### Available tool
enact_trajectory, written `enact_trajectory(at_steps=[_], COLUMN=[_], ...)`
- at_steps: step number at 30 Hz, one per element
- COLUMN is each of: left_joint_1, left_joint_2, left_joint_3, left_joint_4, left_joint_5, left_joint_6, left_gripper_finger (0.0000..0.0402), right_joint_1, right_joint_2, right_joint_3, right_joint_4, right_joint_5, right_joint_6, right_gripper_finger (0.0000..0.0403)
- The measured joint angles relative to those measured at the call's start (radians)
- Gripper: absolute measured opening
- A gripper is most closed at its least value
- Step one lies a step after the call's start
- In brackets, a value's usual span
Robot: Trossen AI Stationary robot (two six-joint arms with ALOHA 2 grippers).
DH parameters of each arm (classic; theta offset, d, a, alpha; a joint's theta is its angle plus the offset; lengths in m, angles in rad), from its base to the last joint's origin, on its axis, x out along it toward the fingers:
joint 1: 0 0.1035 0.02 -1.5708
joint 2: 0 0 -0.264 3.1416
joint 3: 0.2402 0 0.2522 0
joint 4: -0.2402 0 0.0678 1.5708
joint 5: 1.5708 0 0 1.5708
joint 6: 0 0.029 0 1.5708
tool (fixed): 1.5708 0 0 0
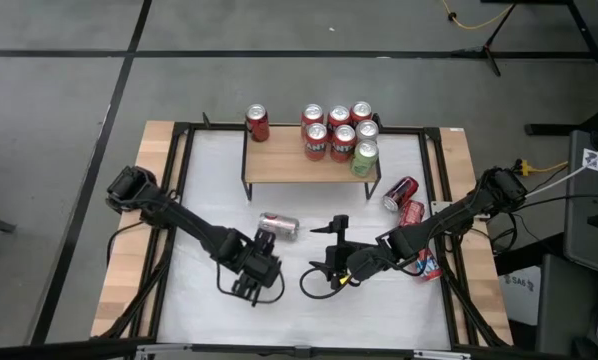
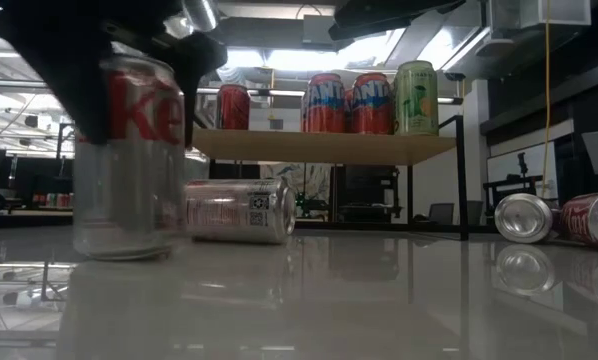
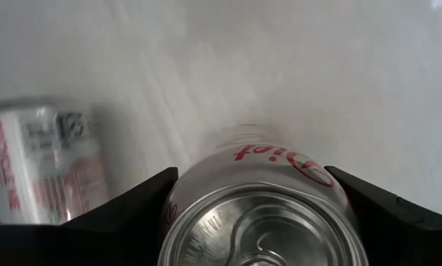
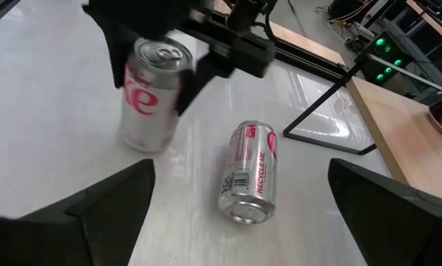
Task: Place canned beverage on shelf
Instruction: Put the red white soda can on the shelf
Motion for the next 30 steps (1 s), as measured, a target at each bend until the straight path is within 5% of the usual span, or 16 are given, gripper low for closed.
enact_trajectory(at_steps=[30], left_joint_1=[-0.021], left_joint_2=[0.0], left_joint_3=[0.0], left_joint_4=[0.007], left_joint_5=[-0.023], left_joint_6=[0.053], left_gripper_finger=[0.0329], right_joint_1=[0.0], right_joint_2=[0.0], right_joint_3=[0.0], right_joint_4=[0.007], right_joint_5=[0.0], right_joint_6=[0.0], right_gripper_finger=[0.0392])
